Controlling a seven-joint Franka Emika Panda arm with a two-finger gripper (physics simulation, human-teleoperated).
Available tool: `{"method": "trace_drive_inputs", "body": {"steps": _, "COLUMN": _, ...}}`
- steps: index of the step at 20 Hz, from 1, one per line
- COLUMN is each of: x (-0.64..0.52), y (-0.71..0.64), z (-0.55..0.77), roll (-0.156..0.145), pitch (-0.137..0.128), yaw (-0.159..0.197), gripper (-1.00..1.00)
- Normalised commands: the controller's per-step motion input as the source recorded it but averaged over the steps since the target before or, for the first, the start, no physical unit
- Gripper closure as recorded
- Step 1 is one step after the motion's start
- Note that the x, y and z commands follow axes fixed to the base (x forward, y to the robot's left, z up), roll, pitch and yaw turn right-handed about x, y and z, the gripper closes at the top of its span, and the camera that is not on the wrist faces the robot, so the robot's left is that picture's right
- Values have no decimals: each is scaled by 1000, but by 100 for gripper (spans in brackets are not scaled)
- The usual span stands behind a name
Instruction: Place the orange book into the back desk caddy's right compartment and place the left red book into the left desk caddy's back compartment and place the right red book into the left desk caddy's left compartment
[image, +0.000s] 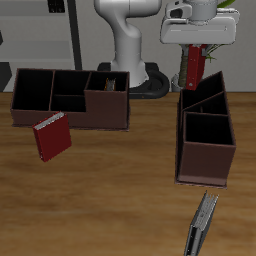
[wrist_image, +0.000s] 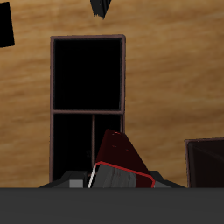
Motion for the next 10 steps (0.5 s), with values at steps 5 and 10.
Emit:
{"method": "trace_drive_inputs", "body": {"steps": 5, "x": 3, "y": 298, "z": -16, "roll": 55, "pitch": -4, "yaw": 31, "gripper": 100}}
{"method": "trace_drive_inputs", "body": {"steps": 10, "x": 78, "y": 198, "z": -35, "roll": 17, "pitch": -2, "yaw": 8, "gripper": 100}}
